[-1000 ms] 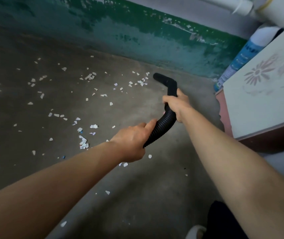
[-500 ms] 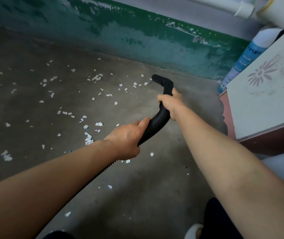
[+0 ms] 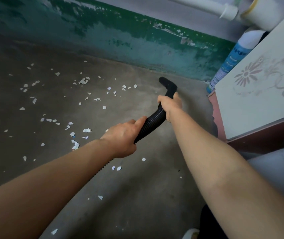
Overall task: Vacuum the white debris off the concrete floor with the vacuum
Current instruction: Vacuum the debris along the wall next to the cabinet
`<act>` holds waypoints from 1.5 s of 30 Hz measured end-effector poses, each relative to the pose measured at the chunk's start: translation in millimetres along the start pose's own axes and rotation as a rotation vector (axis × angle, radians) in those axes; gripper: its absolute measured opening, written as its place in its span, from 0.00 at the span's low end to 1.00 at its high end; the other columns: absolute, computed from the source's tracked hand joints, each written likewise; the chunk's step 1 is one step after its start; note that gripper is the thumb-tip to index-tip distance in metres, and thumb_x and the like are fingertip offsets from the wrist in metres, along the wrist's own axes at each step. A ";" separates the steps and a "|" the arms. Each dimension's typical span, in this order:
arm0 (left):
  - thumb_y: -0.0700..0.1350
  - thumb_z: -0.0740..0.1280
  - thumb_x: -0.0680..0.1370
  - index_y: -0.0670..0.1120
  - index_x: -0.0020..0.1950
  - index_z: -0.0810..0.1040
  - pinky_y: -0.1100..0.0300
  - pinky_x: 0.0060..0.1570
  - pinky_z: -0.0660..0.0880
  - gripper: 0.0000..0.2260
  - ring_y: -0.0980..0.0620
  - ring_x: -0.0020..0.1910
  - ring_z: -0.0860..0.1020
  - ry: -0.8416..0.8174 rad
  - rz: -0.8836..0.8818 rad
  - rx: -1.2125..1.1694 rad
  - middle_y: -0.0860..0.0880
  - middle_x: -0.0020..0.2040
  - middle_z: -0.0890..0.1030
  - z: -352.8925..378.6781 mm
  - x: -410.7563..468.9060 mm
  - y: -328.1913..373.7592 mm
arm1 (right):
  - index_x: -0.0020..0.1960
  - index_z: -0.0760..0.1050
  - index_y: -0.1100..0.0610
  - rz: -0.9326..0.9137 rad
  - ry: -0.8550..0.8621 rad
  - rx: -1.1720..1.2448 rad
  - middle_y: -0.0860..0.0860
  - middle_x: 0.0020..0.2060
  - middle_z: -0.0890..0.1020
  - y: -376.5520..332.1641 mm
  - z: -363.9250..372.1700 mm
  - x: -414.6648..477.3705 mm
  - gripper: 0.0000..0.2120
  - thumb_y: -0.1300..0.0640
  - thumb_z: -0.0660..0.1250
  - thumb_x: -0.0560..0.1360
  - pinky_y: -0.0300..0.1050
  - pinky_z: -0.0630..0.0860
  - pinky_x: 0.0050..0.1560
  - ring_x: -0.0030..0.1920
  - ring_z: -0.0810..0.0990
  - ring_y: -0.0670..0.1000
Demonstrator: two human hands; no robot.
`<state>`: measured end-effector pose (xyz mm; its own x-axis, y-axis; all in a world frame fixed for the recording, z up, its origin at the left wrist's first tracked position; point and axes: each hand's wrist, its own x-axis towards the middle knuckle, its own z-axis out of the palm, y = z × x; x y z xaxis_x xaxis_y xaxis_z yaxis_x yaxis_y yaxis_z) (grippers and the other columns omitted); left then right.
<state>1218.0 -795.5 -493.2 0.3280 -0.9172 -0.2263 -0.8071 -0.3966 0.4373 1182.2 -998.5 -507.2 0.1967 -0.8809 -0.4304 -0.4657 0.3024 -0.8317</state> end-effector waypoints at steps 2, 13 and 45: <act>0.40 0.65 0.72 0.53 0.76 0.49 0.47 0.51 0.75 0.37 0.41 0.54 0.75 0.012 -0.009 -0.011 0.47 0.61 0.72 -1.3 11.2 -0.8 | 0.79 0.54 0.48 -0.004 -0.002 0.004 0.53 0.62 0.76 -8.2 3.7 9.4 0.45 0.61 0.67 0.65 0.47 0.80 0.46 0.50 0.81 0.54; 0.38 0.64 0.71 0.53 0.77 0.45 0.47 0.52 0.75 0.41 0.41 0.53 0.75 0.032 -0.020 -0.093 0.46 0.61 0.71 -3.3 9.9 -20.2 | 0.60 0.69 0.49 -0.091 -0.204 -0.138 0.57 0.57 0.79 -24.8 41.1 24.9 0.27 0.63 0.69 0.62 0.43 0.76 0.33 0.39 0.79 0.54; 0.42 0.66 0.70 0.59 0.77 0.42 0.55 0.47 0.73 0.43 0.42 0.55 0.76 -0.035 -0.011 -0.088 0.48 0.60 0.76 8.1 -60.7 -18.4 | 0.74 0.65 0.48 -0.101 -0.184 -0.279 0.59 0.60 0.77 -16.0 -5.8 -28.9 0.41 0.64 0.68 0.62 0.55 0.81 0.41 0.42 0.80 0.60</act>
<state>1209.0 -732.1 -494.6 0.3183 -0.9114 -0.2610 -0.7566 -0.4101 0.5093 1179.0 -980.0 -479.4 0.3945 -0.8131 -0.4281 -0.6486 0.0837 -0.7565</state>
